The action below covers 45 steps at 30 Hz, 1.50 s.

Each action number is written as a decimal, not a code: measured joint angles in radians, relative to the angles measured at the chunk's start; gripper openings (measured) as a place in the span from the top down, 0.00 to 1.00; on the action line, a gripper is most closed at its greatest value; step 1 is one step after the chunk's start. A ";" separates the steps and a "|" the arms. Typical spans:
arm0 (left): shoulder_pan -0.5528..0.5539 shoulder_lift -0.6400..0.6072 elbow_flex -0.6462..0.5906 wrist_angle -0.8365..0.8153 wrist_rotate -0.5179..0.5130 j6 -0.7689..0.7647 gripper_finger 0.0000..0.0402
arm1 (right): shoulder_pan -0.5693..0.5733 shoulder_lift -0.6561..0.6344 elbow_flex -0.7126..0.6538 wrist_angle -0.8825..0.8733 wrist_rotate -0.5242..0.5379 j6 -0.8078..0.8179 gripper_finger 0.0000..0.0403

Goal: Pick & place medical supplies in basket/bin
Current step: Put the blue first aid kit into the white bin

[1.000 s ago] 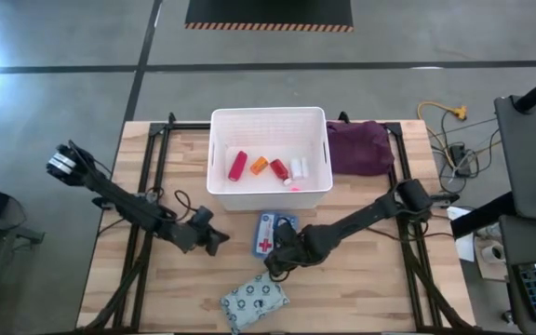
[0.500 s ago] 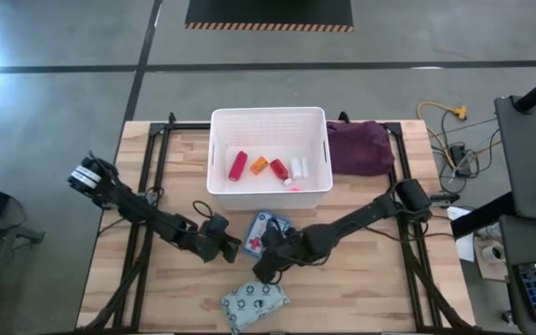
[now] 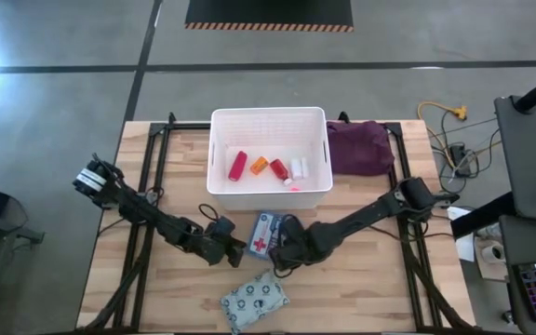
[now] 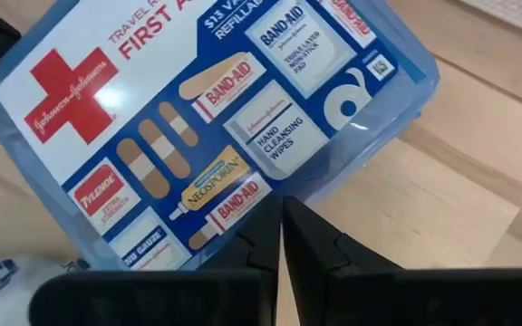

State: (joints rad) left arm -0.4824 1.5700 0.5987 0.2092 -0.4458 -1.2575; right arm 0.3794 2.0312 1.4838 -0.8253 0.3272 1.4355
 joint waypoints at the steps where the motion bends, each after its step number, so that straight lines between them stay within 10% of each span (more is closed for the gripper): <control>1: 0.000 0.000 -0.003 -0.003 0.000 0.000 0.99 | 0.000 -0.002 -0.010 0.004 -0.006 0.014 0.98; 45: 0.045 0.016 -0.016 0.088 0.001 0.055 0.99 | -0.007 -0.048 -0.114 -0.141 -0.066 0.164 0.98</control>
State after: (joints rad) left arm -0.4370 1.5859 0.5827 0.2968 -0.4449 -1.2022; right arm 0.3721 1.9832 1.3700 -0.9668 0.2611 1.5996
